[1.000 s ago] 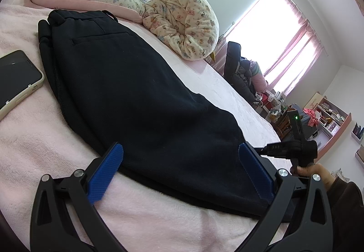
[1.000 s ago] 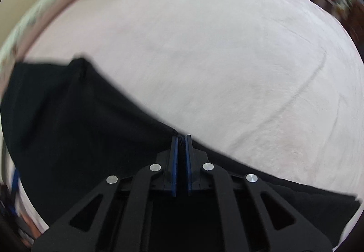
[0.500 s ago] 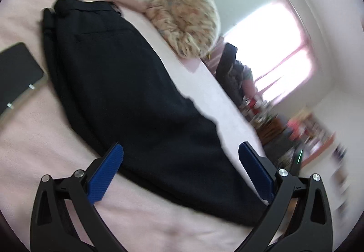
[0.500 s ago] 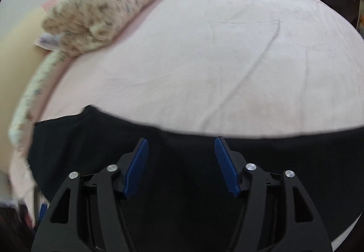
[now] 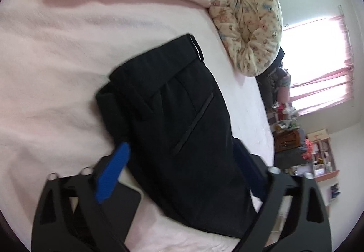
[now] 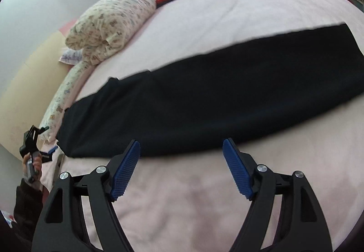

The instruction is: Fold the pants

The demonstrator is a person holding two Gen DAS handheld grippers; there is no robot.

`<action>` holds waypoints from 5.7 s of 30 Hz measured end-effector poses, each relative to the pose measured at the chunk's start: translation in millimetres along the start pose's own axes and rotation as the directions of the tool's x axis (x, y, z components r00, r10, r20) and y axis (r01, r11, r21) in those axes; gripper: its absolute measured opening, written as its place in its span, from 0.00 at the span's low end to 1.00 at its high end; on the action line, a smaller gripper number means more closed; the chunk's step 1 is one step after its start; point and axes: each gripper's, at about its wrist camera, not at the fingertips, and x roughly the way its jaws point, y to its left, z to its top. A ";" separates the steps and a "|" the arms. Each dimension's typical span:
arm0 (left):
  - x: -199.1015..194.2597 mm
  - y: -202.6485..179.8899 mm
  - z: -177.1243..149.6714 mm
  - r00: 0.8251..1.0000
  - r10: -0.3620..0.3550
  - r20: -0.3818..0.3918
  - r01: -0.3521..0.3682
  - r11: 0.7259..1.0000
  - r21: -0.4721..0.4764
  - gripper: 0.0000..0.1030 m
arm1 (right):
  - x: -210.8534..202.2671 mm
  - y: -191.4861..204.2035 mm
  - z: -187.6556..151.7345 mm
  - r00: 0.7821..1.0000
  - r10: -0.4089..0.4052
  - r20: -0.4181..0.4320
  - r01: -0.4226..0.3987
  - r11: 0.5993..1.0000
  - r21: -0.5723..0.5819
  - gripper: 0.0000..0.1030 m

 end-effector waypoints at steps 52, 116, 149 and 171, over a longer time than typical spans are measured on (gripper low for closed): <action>-59.0 -49.3 -88.3 0.869 0.234 0.436 -0.351 0.913 0.210 0.95 | 8.1 -54.9 0.3 0.985 0.111 0.131 -0.163 0.844 0.511 0.71; 56.7 -62.6 -206.1 0.984 -0.078 0.159 -0.018 0.850 0.526 0.98 | -64.8 -102.3 86.3 0.829 0.083 0.552 -0.318 0.884 0.344 0.15; 53.9 -60.1 -204.7 0.983 -0.097 0.156 0.002 0.854 0.520 0.98 | 137.1 146.5 9.7 0.989 0.083 -0.122 -0.111 0.962 -0.251 0.28; 52.7 -60.5 -205.2 0.982 -0.105 0.155 0.010 0.856 0.517 0.98 | 133.9 175.4 8.8 0.996 0.043 -0.075 -0.070 0.913 -0.401 0.22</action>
